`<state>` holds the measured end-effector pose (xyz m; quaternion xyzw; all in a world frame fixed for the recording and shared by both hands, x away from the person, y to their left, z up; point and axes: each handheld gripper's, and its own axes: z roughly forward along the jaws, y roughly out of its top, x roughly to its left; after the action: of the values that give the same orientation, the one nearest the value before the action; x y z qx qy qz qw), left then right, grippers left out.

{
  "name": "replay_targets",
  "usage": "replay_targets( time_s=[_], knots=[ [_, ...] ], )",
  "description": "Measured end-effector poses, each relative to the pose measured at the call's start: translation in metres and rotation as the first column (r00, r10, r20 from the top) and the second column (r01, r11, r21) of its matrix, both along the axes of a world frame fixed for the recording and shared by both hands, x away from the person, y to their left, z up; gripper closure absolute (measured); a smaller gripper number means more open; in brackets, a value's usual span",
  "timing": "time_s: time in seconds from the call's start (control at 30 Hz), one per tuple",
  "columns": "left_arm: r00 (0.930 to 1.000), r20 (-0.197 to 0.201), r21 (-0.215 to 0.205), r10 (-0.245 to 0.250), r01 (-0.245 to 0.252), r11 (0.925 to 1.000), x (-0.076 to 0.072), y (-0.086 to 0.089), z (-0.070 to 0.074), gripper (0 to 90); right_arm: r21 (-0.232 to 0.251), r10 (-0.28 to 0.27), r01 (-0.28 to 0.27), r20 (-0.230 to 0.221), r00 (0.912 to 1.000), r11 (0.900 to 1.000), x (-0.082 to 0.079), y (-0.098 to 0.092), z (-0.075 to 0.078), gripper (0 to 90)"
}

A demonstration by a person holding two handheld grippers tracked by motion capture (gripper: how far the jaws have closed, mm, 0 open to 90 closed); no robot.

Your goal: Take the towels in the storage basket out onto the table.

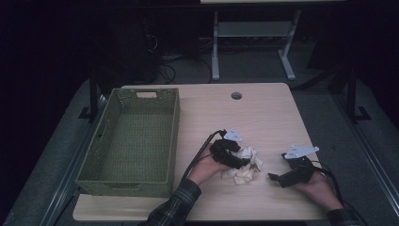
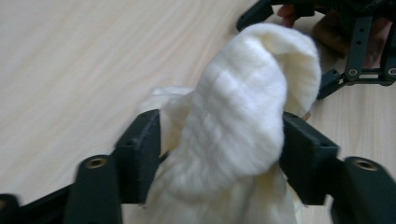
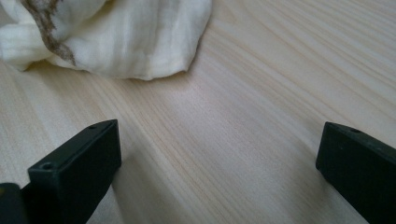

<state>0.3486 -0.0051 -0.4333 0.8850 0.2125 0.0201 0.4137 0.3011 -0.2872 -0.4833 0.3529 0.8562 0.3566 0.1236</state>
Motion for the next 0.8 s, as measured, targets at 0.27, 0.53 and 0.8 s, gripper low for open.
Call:
replay_targets(
  time_s=[0.27, 0.53, 0.8],
  knots=[
    [0.9953, 0.019, -0.072, 0.095, -0.094, 0.9930, -0.012, 0.028, 0.017, 32.1, 0.055, 0.046, -0.047, 0.023, 0.9987, 0.997, -0.009, 0.001, 0.020, 24.5],
    [0.9915, -0.014, -0.028, 0.130, -0.130, 0.9911, -0.030, 0.039, -0.001, 35.9, 0.146, 0.187, -0.194, 0.057, 0.9807, 0.970, -0.027, 0.018, 0.042, 53.5],
    [0.9921, 0.015, 0.000, 0.125, -0.125, 0.9922, -0.039, 0.037, -0.007, 39.9, 0.177, 0.282, -0.286, 0.049, 0.9581, 0.942, -0.028, 0.050, 0.045, 62.1]
  ],
)
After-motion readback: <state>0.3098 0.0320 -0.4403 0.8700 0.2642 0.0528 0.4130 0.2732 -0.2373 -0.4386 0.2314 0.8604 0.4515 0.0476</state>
